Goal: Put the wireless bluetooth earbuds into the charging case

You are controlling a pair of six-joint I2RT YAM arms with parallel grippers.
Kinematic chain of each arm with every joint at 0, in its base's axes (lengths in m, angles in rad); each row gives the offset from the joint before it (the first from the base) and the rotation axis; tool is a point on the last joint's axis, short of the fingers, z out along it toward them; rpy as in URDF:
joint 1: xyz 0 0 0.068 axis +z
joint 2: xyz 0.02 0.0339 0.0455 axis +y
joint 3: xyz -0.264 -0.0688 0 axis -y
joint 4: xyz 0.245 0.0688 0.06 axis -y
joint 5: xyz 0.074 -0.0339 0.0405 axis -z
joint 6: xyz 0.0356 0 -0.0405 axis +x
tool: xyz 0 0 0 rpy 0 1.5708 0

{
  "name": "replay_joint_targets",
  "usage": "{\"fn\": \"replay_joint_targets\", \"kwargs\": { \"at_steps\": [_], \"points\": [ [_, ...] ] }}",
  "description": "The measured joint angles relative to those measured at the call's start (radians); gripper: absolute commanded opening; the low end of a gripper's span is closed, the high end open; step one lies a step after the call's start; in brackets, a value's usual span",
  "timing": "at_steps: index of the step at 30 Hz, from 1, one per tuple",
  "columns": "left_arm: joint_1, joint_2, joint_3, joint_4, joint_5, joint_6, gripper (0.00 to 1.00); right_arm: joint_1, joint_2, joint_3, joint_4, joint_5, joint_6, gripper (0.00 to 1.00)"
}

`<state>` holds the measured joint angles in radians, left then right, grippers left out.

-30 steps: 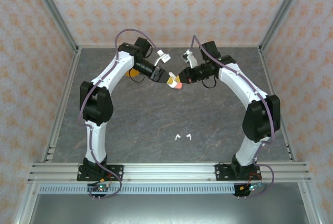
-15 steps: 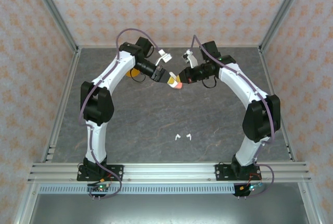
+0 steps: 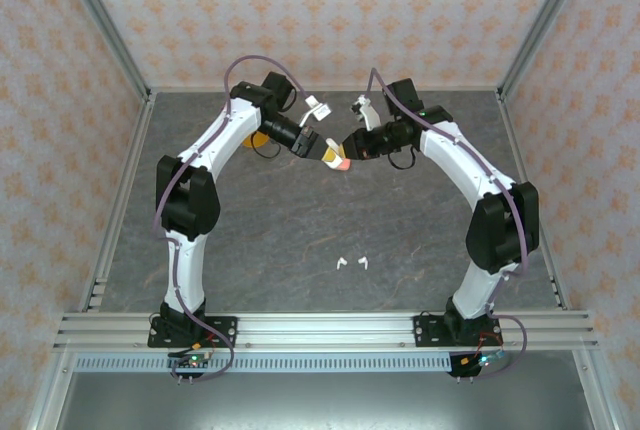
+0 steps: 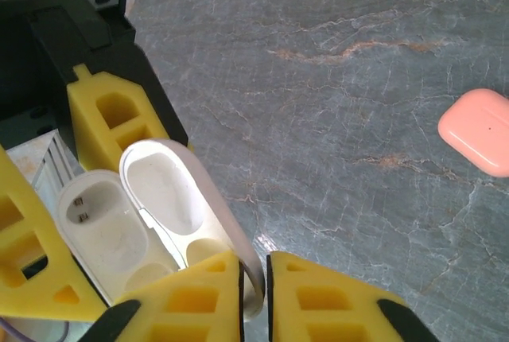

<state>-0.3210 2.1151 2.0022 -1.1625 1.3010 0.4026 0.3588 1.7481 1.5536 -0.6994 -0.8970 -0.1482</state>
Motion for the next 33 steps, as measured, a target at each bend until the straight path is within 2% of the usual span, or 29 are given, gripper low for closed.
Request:
{"fn": "replay_joint_targets", "kwargs": {
  "at_steps": [3,6,12,17,27,33],
  "points": [
    [0.001,-0.006,-0.016,0.024,-0.005,-0.009,0.00,-0.002,-0.035,-0.002,0.007,0.053,0.029,0.48],
    [0.005,-0.048,-0.092,0.100,-0.039,-0.047,0.00,-0.002,-0.105,-0.013,0.013,0.122,0.067,0.57],
    [0.013,-0.264,-0.317,0.355,-0.197,-0.197,0.00,-0.002,-0.296,-0.146,0.048,0.259,0.187,0.59],
    [0.008,-0.462,-0.499,0.617,-0.375,-0.324,0.00,0.014,-0.354,-0.328,0.066,0.338,0.295,0.59],
    [-0.002,-0.666,-0.822,1.032,-0.732,-0.511,0.00,0.265,-0.352,-0.550,0.064,0.562,0.515,0.57],
    [-0.021,-0.763,-0.991,1.291,-0.918,-0.563,0.00,0.422,-0.314,-0.570,0.068,0.678,0.678,0.55]
  ]
}}
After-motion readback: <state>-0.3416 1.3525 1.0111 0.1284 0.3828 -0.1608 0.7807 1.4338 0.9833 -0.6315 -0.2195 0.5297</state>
